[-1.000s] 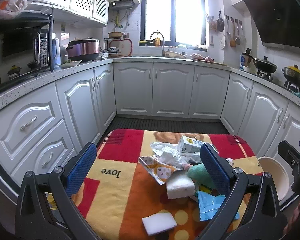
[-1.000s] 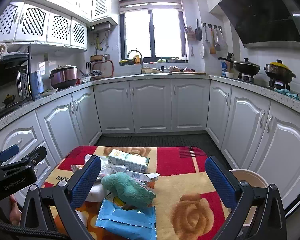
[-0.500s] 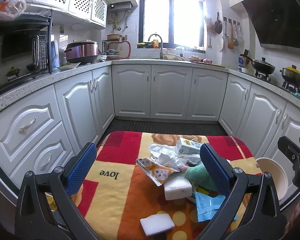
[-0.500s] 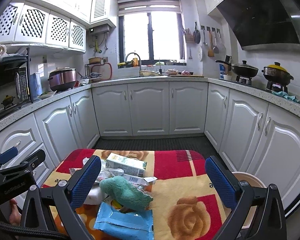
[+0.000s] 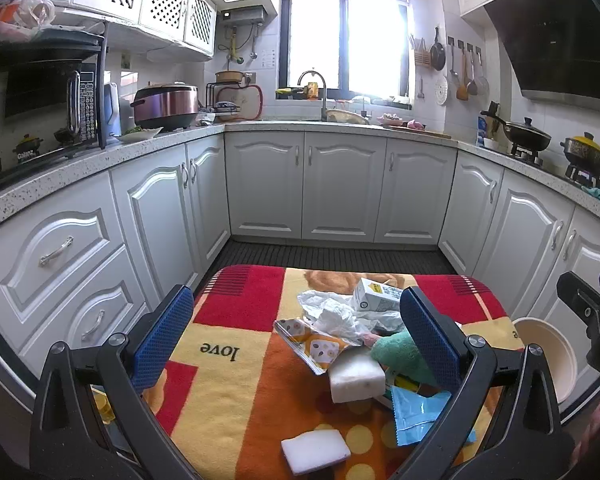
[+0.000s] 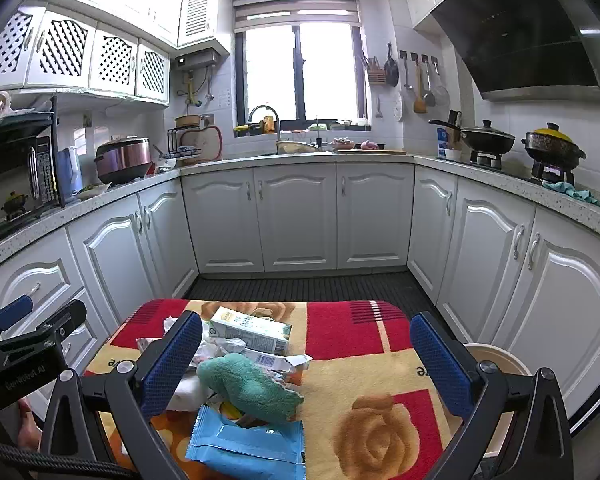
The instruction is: Collect trash
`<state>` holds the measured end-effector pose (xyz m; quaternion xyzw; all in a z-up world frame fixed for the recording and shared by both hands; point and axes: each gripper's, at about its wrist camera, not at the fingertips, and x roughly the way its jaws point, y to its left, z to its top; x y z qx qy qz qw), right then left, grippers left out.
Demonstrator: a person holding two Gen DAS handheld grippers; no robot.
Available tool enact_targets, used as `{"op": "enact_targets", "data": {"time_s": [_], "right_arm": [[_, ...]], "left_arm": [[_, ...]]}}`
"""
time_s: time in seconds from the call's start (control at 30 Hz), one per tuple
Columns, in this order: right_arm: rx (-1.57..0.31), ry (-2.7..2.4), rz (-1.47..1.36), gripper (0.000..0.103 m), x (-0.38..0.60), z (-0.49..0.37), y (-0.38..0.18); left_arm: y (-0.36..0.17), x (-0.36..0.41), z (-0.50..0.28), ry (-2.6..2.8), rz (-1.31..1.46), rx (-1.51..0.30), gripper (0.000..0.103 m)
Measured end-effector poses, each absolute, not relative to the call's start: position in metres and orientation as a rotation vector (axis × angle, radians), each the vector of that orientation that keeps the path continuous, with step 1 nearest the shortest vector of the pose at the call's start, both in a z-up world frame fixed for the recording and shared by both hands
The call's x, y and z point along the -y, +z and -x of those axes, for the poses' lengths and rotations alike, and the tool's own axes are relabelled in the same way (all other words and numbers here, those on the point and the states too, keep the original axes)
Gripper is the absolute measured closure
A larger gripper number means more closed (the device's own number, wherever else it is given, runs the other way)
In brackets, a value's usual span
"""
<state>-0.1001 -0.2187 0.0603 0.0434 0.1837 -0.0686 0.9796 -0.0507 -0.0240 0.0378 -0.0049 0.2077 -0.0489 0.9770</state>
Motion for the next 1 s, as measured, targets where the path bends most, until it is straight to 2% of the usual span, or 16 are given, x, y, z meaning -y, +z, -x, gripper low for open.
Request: {"op": "enact_targets", "data": {"time_s": [1.0], "right_arm": [[-0.375,-0.147,-0.110,0.000,0.2273,0.0993,0.0581]], "left_arm": [[0.0428,0.0282,0.0503,-0.098,0.014,-0.407,0.000]]}}
